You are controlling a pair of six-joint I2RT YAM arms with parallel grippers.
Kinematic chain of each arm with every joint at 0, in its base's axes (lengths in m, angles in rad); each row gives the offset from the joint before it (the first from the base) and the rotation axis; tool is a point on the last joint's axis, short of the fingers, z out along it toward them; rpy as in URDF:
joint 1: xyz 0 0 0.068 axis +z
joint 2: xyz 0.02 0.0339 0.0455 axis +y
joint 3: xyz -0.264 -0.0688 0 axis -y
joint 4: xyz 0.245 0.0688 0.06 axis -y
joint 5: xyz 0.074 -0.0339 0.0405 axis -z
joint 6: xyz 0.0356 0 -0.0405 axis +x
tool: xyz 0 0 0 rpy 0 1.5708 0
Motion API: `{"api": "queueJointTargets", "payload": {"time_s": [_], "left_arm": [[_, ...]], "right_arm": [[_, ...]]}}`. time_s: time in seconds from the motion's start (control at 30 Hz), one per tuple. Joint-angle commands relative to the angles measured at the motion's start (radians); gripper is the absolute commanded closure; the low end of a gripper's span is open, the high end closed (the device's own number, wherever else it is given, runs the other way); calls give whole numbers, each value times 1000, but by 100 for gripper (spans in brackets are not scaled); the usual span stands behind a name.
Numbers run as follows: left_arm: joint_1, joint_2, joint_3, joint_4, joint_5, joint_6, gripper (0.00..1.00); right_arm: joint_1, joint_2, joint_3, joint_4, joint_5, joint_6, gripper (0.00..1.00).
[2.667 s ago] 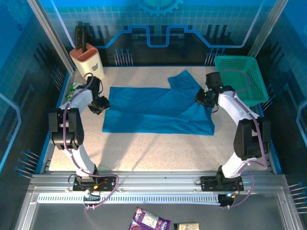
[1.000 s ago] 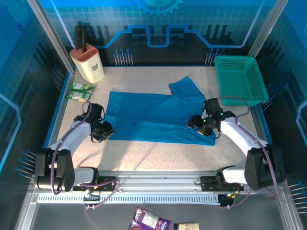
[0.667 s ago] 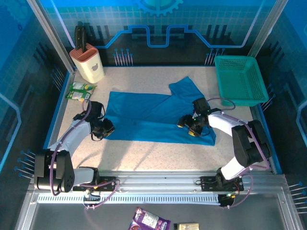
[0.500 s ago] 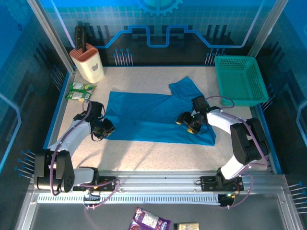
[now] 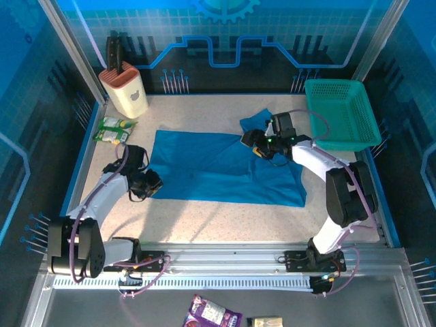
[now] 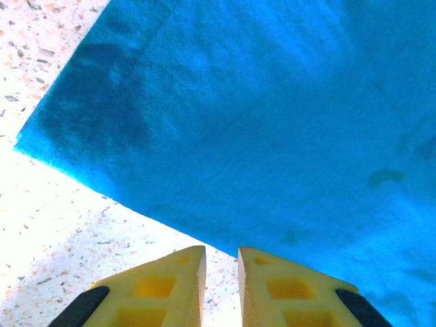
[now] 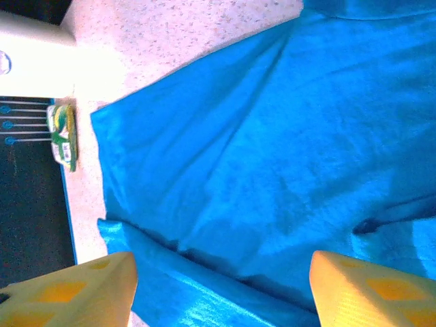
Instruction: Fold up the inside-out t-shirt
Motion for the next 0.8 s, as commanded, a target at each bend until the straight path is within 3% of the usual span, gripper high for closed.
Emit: {"api": "queueJointTargets", "payload": {"time_s": [0.0,0.23,0.33,0.53,0.67,0.77], "left_arm": [[-5,-24,14,-41,-11,5,79],[-24,92,34,25,30,24,81],[-33,186,69,72,47,40,82],[-26,339,95,75,-4,44,84],[6,350,-4,121,21,13,85],[9,269,-71,110,11,-22,84]], "right_arm": [[-9,-62,-44,-85,-16,-70,31],[-23,-71,-141,-167,3,-151,29],[-75,-69,-130,-234,58,-211,27],[-209,-6,-149,-195,-21,-254,27],[-268,23,-191,-209,27,-245,27],[-292,19,-218,-244,82,-228,26]]}}
